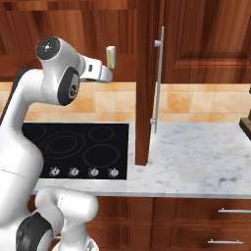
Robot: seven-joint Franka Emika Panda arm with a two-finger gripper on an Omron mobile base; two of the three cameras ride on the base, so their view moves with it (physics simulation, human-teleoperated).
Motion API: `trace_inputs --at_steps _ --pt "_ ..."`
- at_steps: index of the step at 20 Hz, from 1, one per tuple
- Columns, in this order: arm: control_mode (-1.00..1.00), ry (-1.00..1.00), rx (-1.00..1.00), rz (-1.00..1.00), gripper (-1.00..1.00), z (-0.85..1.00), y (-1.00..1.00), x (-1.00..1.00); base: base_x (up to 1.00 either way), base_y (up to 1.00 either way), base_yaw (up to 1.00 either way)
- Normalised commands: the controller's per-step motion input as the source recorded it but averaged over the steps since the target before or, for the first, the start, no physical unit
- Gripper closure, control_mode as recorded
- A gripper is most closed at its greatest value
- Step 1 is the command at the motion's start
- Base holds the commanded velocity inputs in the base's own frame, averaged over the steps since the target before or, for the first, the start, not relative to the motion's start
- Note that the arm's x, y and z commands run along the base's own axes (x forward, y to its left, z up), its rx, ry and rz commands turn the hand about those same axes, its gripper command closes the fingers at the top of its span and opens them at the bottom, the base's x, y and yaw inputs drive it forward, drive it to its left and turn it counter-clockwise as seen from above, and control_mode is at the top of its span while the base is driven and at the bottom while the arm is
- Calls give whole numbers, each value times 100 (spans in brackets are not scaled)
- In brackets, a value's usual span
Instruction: Pick the water bottle, boxed drink from the counter and place them in the open cabinet.
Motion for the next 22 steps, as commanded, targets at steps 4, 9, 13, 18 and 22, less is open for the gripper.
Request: trace_inputs --at_steps 4,9,13,18,22 --pt "-100 0 2 0 -100 -16 3 -100 0 0 0" --pt "-100 6 2 0 -100 -11 16 -100 0 0 0" --pt "-100 15 0 0 -100 -6 24 -100 0 0 0" --pt "-100 20 0 0 -100 -3 25 -100 0 0 0" --pt "-100 15 0 0 -100 -11 20 -89 0 0 0"
